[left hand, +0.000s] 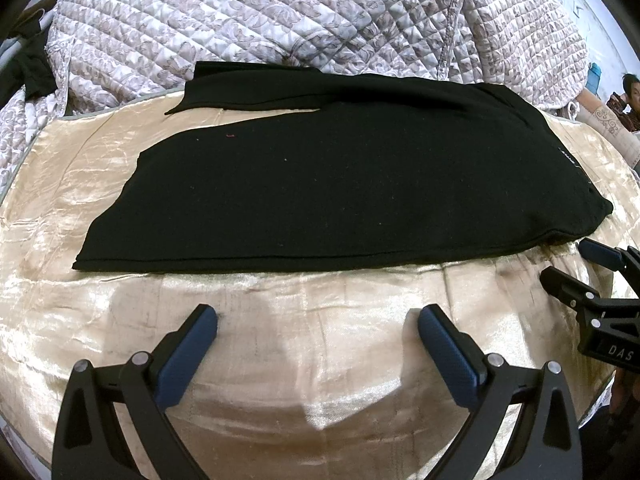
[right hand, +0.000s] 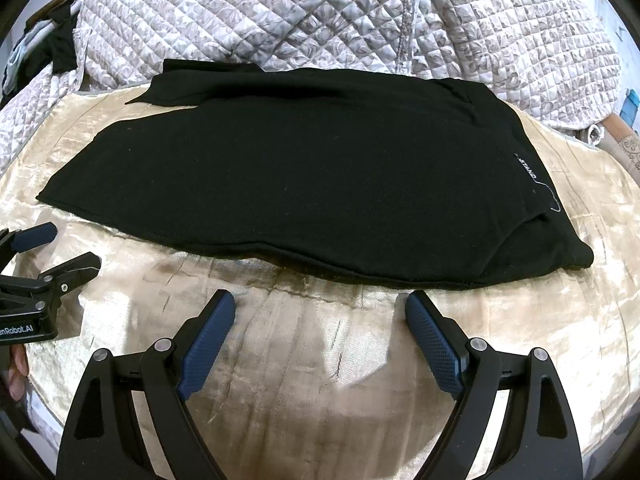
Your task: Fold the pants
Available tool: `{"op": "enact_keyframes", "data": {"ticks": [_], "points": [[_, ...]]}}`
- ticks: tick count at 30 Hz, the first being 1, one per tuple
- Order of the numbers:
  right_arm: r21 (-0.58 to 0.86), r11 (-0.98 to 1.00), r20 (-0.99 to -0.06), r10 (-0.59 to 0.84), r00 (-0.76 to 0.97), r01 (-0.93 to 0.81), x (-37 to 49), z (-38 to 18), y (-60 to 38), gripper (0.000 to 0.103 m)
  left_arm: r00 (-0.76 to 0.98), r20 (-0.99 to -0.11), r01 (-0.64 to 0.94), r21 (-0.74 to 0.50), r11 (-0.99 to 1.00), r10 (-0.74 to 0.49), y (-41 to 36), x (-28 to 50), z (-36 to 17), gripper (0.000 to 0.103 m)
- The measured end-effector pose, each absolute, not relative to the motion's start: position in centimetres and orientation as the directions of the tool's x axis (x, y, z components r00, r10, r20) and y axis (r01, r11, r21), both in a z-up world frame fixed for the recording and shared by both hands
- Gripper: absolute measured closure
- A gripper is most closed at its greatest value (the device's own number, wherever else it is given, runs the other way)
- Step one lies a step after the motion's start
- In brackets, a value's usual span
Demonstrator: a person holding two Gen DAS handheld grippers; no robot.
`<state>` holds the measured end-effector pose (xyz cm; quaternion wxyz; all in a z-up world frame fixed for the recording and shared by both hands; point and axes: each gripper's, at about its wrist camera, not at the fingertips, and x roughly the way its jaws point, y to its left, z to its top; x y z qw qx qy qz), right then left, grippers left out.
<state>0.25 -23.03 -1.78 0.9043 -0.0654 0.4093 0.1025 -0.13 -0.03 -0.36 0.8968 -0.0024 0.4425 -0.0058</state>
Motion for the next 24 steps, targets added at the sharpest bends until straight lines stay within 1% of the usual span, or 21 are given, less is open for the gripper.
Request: {"op": "enact_keyframes", "data": {"ticks": [24], "points": [[-0.038,0.970,-0.756,0.129,0.642,-0.240,0.25,-2.31,-22.82,0.016,0.607,-0.795,0.008,-0.010,1.000,-0.013,-0.02,-0.09,-0.29,0.001]]}}
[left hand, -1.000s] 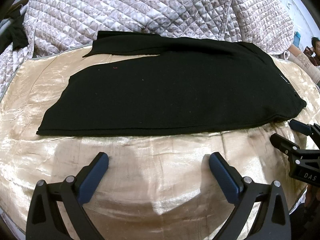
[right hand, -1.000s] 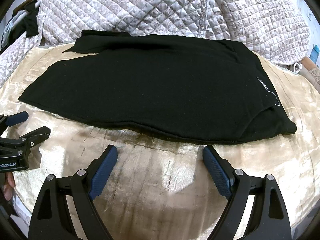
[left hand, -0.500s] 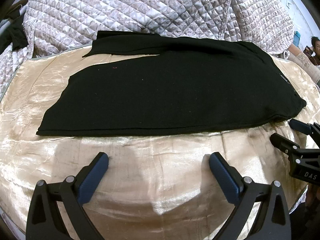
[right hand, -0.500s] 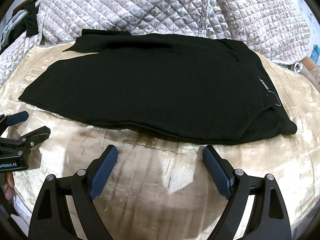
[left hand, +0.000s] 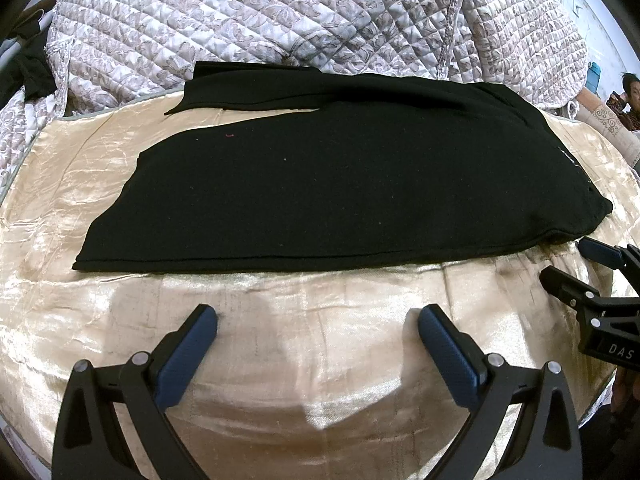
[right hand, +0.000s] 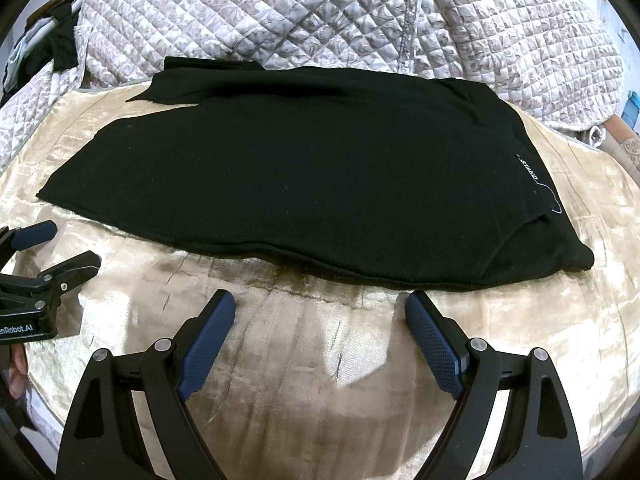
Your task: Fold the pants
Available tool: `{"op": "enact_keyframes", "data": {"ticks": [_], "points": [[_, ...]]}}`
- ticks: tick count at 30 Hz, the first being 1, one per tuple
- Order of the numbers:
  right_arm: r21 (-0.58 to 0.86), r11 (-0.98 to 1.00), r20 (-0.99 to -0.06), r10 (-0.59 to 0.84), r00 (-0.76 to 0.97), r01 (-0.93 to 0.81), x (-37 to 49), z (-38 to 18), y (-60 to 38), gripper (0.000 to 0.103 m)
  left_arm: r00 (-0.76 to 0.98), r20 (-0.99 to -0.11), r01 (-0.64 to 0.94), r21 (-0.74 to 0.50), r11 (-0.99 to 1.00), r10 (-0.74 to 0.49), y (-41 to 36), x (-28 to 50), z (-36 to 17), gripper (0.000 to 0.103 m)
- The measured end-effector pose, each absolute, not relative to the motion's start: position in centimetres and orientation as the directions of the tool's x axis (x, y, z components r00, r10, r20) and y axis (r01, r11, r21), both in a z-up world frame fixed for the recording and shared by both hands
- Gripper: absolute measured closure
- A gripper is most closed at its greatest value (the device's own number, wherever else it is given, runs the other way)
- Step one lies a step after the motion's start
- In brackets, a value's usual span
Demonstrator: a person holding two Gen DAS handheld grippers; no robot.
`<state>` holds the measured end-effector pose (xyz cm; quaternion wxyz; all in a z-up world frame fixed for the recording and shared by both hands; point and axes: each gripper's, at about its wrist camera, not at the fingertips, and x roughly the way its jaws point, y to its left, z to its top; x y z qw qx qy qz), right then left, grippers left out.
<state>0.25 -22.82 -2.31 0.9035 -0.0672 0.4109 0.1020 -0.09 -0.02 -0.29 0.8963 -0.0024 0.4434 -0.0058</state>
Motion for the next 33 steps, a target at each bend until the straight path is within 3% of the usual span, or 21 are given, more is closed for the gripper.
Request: {"op": "enact_keyframes", "data": {"ticks": [33], "points": [[-0.036,0.969,-0.754,0.134,0.643,-0.245,0.42,-2.40,-22.96,0.015,0.609,-0.793,0.011,-0.002,1.000,-0.008,-0.38,-0.28,-0.35,0.001]]}}
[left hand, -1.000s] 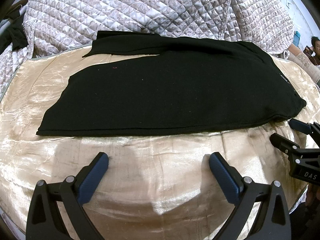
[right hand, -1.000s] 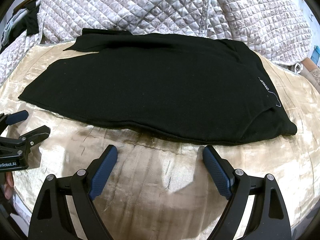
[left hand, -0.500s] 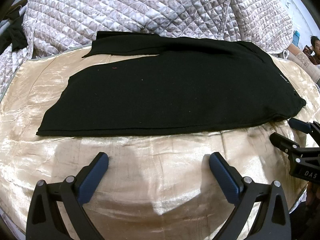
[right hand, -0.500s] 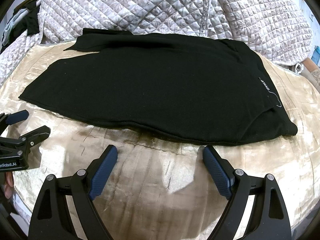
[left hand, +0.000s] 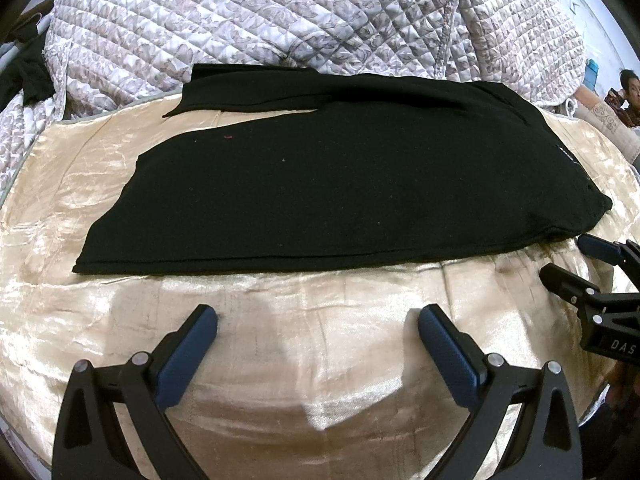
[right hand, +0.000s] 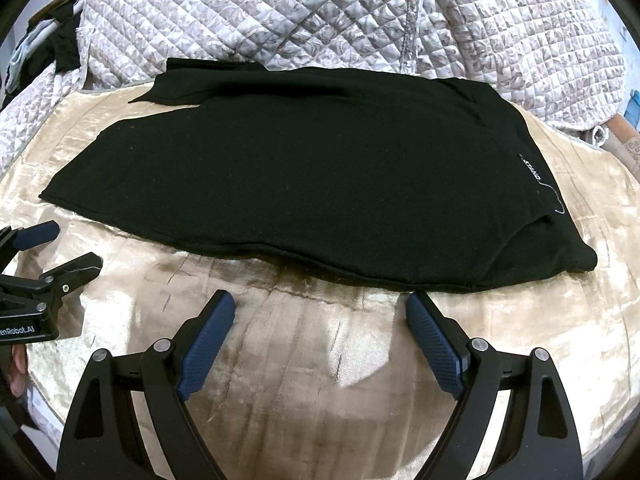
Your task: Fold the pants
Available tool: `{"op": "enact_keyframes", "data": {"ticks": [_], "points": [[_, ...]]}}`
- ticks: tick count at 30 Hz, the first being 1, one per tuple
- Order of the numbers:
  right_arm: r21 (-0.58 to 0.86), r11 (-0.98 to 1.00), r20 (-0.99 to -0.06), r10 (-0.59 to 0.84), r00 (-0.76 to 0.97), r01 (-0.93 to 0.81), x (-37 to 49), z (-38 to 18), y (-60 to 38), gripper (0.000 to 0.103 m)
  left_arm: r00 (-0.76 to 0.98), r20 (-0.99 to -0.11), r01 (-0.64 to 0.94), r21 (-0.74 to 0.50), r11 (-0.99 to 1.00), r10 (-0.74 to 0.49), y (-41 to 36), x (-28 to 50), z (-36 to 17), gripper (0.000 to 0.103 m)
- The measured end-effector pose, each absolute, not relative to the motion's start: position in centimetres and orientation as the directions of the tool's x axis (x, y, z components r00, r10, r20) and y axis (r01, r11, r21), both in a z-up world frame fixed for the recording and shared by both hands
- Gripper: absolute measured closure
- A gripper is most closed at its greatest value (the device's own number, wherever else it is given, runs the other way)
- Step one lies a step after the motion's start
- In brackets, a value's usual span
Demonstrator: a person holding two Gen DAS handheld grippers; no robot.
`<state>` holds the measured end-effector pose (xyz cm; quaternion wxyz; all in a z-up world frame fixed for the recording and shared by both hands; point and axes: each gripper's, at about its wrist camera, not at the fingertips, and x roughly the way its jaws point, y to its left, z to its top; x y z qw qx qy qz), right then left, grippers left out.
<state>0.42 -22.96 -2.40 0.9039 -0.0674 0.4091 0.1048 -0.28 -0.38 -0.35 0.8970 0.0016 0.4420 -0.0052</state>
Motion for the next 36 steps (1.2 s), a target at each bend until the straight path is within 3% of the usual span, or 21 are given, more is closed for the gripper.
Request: {"op": "enact_keyframes", "data": {"ticks": [36], "points": [[0.078,0.981,-0.762,0.173,0.624,-0.176,0.5,-0.7,-25.8,0.015,0.614,-0.787,-0.022,-0.088,0.996,-0.056,1.2,0.0,0.5,0.001]]}}
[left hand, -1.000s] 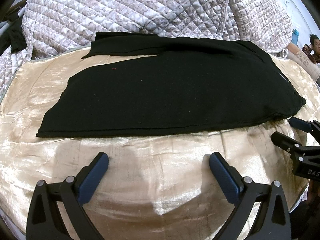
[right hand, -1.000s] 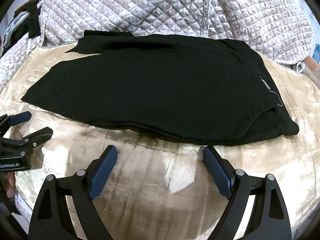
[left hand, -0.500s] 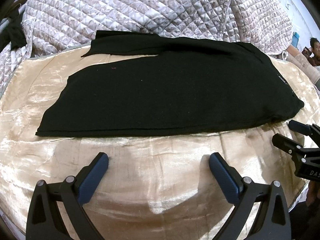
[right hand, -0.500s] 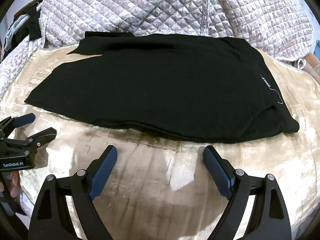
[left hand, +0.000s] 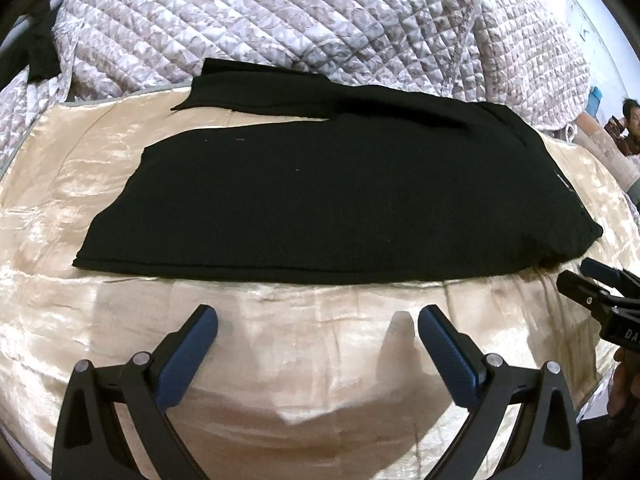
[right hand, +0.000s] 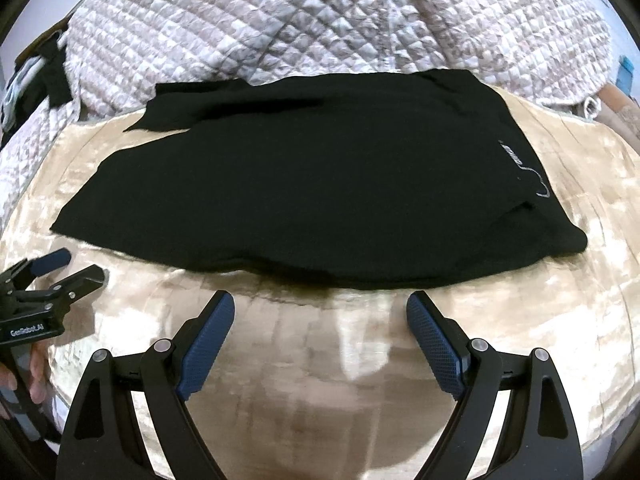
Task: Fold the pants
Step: 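Lower both grippers onto the pants waistband and close them on the fabric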
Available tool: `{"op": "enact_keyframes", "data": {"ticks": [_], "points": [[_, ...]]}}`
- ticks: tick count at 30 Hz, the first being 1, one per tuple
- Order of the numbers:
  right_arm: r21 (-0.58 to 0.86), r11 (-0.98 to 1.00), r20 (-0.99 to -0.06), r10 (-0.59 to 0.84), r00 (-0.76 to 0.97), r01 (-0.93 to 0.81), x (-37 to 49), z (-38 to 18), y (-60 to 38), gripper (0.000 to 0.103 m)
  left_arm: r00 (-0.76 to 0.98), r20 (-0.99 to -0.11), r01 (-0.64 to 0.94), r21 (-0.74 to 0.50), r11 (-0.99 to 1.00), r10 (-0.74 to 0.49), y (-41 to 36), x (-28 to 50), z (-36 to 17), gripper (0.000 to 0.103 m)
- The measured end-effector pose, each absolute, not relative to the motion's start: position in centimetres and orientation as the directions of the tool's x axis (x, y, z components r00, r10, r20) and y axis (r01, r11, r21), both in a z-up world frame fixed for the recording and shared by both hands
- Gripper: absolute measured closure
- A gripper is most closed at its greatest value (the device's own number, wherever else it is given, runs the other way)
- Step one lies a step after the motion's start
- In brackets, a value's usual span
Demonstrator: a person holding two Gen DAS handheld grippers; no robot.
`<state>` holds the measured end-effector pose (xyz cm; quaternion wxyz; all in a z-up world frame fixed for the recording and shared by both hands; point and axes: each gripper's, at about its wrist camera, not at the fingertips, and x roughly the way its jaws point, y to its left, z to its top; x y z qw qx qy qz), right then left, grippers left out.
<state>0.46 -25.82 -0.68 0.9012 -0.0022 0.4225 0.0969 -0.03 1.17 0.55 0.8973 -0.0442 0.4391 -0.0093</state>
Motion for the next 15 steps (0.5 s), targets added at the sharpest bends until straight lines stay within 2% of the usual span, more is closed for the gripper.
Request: {"op": "enact_keyframes", "data": {"ticks": [8,15], "points": [[0.102,0.990,-0.756,0.143,0.639,-0.100,0.7,-0.2,-27.7,0.015,0.618,-0.784,-0.065,-0.114,0.991,-0.049,3.2,0.1,0.7,0.003],[0.202,0.979,-0.745,0.139,0.653,0.021,1.3,0.1,-31.0,0.016,0.607,-0.788,-0.124,-0.217,0.968,-0.099,6.0,0.6,0.6,0.005]]}}
